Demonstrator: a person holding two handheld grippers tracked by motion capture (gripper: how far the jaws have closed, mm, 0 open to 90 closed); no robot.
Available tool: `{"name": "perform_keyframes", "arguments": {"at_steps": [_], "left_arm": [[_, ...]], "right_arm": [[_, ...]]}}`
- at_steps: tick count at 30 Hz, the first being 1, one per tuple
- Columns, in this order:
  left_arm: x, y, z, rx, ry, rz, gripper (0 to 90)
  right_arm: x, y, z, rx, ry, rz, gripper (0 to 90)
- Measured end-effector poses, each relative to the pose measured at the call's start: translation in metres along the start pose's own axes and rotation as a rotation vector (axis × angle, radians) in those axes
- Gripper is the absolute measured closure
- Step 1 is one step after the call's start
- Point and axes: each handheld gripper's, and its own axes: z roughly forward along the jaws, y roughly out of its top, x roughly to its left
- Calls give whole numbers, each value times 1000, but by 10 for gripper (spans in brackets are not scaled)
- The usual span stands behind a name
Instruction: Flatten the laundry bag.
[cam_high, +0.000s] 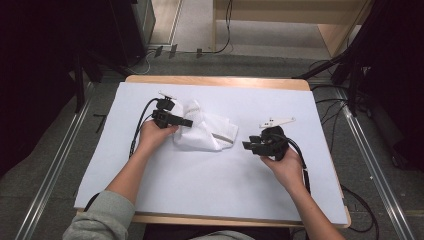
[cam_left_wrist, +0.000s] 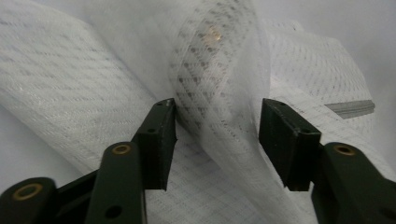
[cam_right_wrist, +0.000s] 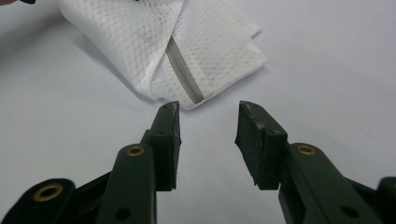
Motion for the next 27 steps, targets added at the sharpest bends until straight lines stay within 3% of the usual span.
{"name": "perform_keyframes", "arguments": {"at_steps": [3, 4, 8, 11, 19, 21, 27], "left_arm": [[0, 0, 1, 16, -3, -11, 570], [0, 0, 1, 21, -17, -13, 648], [-2, -1, 2, 25, -30, -14, 783], [-5, 0, 1, 19, -24, 11, 854], [-24, 4, -17, -27, -40, 81, 875], [-37, 5, -28, -45, -43, 123, 875], [-59, 4, -41, -81, -65, 177, 869]], "right_arm": [[-1, -1, 0, 2, -8, 5, 610], [-2, -1, 0, 2, -9, 5, 610], [-3, -1, 2, 4, -11, 0, 611], [-3, -1, 2, 8, -18, -2, 612], [-8, -2, -1, 4, -29, 3, 615], [-9, -2, -1, 1, -33, 6, 615], [-14, -3, -2, 1, -46, 11, 616]]}}
